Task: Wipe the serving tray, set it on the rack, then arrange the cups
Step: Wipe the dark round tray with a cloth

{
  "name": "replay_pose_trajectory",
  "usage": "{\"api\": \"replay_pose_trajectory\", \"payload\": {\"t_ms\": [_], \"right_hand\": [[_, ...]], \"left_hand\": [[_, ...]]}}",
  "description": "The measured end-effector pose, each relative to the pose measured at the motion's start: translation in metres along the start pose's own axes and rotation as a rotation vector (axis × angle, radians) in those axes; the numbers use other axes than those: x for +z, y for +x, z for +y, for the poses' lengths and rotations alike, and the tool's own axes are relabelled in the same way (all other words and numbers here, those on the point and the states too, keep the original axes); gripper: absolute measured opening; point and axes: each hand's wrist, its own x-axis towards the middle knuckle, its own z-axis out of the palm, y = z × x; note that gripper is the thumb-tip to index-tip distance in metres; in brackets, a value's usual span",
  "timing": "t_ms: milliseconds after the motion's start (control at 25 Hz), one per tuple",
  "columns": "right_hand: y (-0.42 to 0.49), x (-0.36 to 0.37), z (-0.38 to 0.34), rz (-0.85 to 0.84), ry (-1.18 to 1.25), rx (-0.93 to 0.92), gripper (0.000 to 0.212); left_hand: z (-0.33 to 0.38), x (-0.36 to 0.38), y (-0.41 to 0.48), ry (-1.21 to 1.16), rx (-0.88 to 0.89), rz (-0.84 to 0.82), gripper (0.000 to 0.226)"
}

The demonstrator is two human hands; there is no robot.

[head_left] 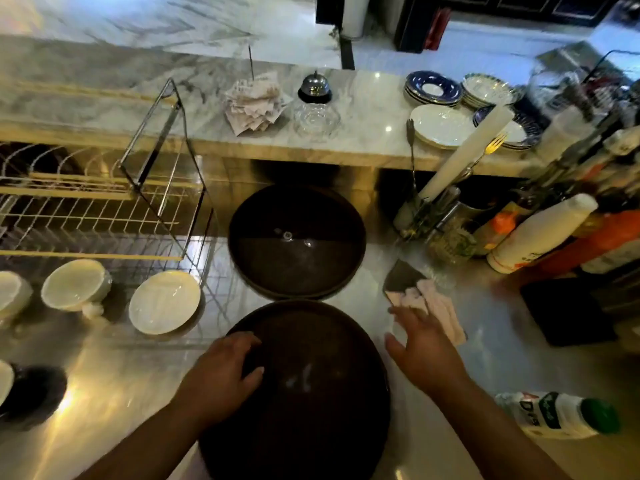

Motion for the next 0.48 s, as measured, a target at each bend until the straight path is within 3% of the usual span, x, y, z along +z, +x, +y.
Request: {"api": "replay_pose_trajectory", "payload": {"t_ms": [80, 200, 360, 480], "right_hand": [[0.030, -0.005, 0.014, 0.096, -0.137, 0.050, 0.064], [0.066, -0.010, 0.035, 0.079, -0.347, 0.151, 0.077], [0.080, -0.006, 0.054, 0.048, -0.451, 0.298, 0.063], [0.081, -0.017, 0.058, 0.090, -0.312, 0.288, 0.043]], "left_hand": [[-0.001, 0.000, 0.018, 0.050, 0.012, 0.016, 0.061], [-0.006, 0.004, 0.040, 0.140, 0.030, 0.022, 0.064], [-0.009, 0.013, 0.050, 0.155, 0.018, 0.023, 0.069], [-0.008, 0.014, 0.044, 0.155, 0.048, 0.037, 0.079]]}}
